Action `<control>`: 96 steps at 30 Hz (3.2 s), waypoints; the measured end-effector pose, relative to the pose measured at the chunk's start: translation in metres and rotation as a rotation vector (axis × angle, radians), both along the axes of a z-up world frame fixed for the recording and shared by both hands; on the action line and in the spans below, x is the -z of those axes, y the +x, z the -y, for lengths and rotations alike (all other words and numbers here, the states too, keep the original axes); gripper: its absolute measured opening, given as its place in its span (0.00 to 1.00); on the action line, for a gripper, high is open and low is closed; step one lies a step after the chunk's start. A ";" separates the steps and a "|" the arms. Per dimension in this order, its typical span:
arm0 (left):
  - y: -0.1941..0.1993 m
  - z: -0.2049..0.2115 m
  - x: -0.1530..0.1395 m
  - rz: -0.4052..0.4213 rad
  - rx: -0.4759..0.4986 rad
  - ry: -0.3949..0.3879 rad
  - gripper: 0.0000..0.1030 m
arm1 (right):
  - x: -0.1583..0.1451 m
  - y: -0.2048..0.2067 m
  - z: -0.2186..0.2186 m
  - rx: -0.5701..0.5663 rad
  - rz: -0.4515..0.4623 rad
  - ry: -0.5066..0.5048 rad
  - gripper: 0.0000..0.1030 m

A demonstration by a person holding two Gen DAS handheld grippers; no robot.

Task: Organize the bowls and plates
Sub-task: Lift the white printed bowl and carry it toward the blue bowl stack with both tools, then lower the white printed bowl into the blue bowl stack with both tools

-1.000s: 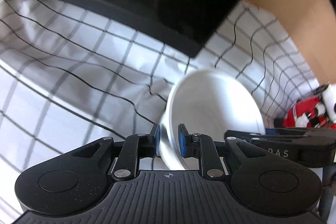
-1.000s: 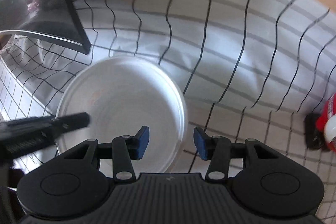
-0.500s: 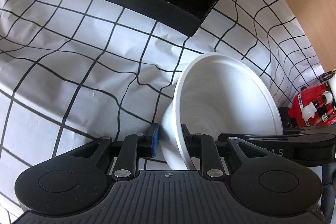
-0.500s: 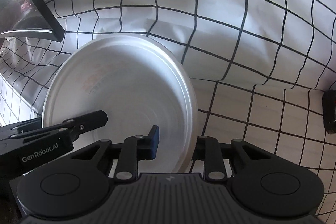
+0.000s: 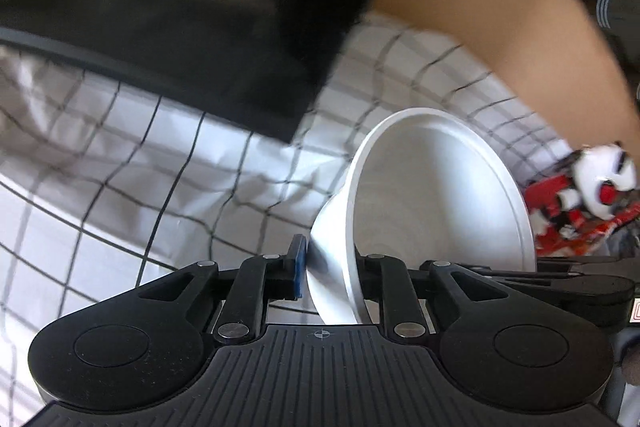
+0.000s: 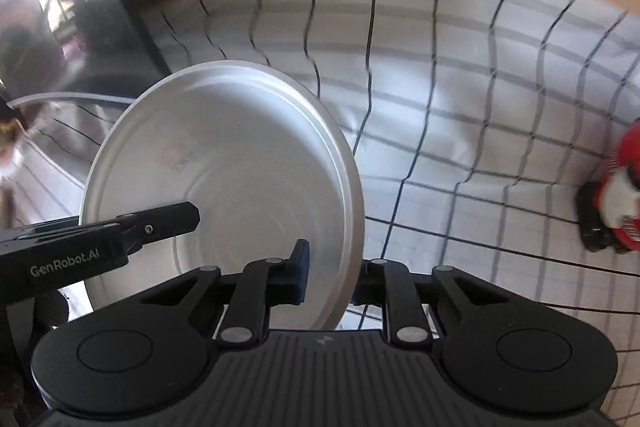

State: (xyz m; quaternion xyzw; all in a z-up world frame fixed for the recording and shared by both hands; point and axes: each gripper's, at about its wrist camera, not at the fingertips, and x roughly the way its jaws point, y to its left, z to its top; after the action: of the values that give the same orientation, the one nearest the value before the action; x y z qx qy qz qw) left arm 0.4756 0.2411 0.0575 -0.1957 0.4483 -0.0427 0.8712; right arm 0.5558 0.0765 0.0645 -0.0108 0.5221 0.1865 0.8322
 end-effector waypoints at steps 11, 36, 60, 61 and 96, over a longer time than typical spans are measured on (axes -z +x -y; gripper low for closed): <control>-0.050 0.139 -0.080 0.073 0.190 0.000 0.17 | -0.089 -0.101 0.159 0.111 0.159 0.060 0.18; -0.094 0.356 0.006 -0.150 0.450 0.188 0.15 | 0.001 -0.177 0.333 0.281 0.069 -0.017 0.18; -0.086 0.367 0.014 -0.133 0.486 0.232 0.15 | 0.014 -0.163 0.345 0.311 0.067 0.021 0.20; -0.086 0.366 0.011 -0.117 0.483 0.230 0.15 | 0.015 -0.163 0.345 0.311 0.066 0.025 0.21; -0.114 0.344 -0.007 -0.070 0.483 0.188 0.21 | 0.008 -0.206 0.344 0.337 -0.011 0.090 0.25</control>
State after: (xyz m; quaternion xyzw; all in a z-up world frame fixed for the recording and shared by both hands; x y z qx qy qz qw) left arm 0.3615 -0.1026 0.0650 -0.0028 0.5137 -0.2008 0.8341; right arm 0.3497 -0.2670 0.0565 0.1152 0.5123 0.0674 0.8484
